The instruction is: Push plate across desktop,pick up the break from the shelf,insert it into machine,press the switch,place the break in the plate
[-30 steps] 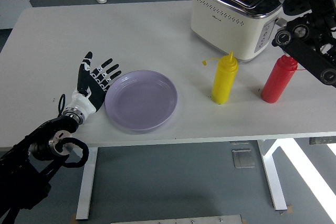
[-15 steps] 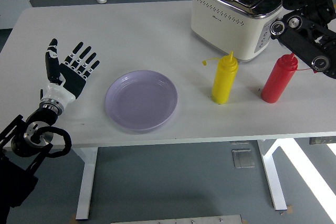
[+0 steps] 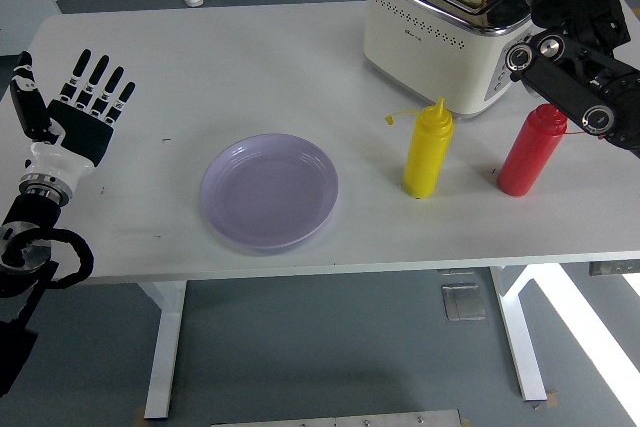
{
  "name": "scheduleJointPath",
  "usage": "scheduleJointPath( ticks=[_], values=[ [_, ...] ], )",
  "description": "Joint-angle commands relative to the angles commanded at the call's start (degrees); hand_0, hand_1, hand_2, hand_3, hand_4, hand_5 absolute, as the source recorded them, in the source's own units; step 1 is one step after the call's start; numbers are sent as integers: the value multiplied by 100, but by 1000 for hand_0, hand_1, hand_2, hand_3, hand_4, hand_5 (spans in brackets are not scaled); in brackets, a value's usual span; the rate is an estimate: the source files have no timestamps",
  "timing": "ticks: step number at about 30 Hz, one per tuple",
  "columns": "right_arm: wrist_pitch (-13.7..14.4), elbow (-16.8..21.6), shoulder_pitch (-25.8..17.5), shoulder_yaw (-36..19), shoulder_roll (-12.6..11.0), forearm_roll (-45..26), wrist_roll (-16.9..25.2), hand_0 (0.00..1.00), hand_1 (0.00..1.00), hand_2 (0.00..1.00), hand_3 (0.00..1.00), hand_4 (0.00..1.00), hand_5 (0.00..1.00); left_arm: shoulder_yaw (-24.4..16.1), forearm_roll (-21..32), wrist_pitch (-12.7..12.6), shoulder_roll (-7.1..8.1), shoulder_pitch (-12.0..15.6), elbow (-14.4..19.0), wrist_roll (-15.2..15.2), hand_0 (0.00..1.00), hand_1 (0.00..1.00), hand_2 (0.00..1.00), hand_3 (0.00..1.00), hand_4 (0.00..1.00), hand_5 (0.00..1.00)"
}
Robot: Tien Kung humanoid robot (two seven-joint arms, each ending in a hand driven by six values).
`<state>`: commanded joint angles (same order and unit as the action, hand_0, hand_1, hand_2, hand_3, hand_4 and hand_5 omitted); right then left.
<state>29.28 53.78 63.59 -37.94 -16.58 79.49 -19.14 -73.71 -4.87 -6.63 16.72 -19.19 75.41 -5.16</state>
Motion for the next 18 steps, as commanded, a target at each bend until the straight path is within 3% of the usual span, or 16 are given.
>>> scheduleJointPath(
  ticks=[18],
  values=[
    [199, -977, 295, 521, 358, -33, 269, 539, 534, 505, 496, 97, 2, -227, -62, -38, 51, 154, 237, -59, 844, 774, 745, 793, 787, 997]
  ],
)
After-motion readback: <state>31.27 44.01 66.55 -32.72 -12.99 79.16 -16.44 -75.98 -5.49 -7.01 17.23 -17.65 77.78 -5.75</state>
